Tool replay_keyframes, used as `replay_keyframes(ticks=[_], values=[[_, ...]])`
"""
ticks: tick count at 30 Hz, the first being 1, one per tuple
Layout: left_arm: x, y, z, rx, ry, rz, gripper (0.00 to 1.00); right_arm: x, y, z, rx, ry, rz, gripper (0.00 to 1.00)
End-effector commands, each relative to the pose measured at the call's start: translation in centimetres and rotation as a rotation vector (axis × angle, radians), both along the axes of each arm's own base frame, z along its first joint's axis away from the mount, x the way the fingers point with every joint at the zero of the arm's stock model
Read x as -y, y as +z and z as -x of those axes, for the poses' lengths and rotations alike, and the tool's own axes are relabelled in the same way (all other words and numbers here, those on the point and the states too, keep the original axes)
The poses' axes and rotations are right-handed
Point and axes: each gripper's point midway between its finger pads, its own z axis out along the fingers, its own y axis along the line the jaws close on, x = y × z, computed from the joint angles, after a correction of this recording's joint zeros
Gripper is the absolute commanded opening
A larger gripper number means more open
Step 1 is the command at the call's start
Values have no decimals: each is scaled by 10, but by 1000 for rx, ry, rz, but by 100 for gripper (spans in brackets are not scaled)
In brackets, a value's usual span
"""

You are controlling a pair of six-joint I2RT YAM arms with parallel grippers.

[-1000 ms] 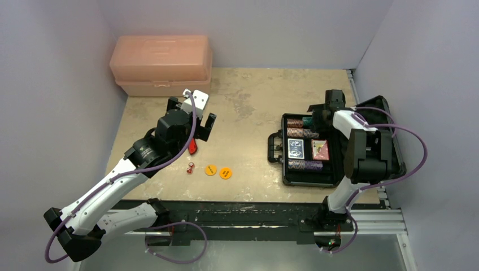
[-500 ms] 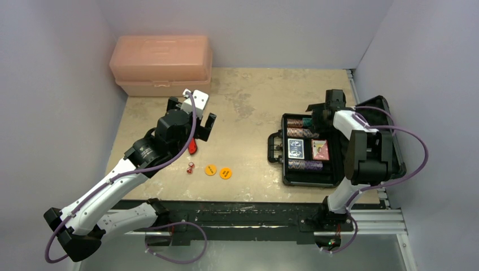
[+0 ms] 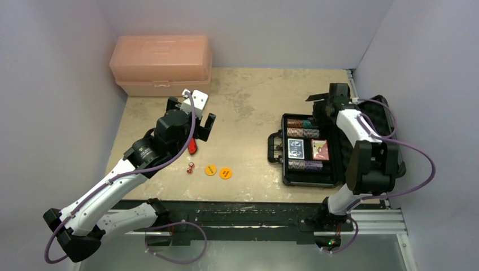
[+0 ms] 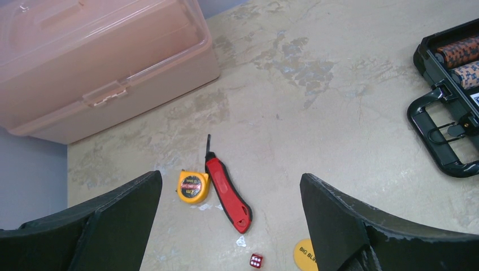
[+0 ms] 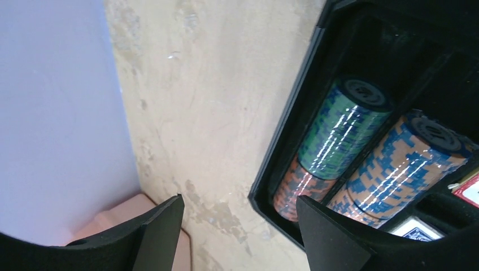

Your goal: Pack up texas hold em set

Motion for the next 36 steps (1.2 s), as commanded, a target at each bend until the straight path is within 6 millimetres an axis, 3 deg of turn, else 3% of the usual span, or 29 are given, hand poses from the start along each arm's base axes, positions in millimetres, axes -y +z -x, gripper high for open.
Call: replay_keyframes(ticks=[1,8,14,25,30,36], values=[[0,12,1,33,-8,19,92,1,55,-9,129,19,33,77],[0,11,0,31,-8,17,92,16,109,-3,259,-11,135,77],[1,9,0,27,-10,15,92,33,136,15,303,-43,249,77],[6,1,-5,6,-1,10,92,47,158,48,344,-50,376,77],[1,-6,-10,-13,68,14,92,44,165,61,364,-24,390,85],[-2,-21,-14,-80,135,0,93,41,160,78,353,16,411,97]])
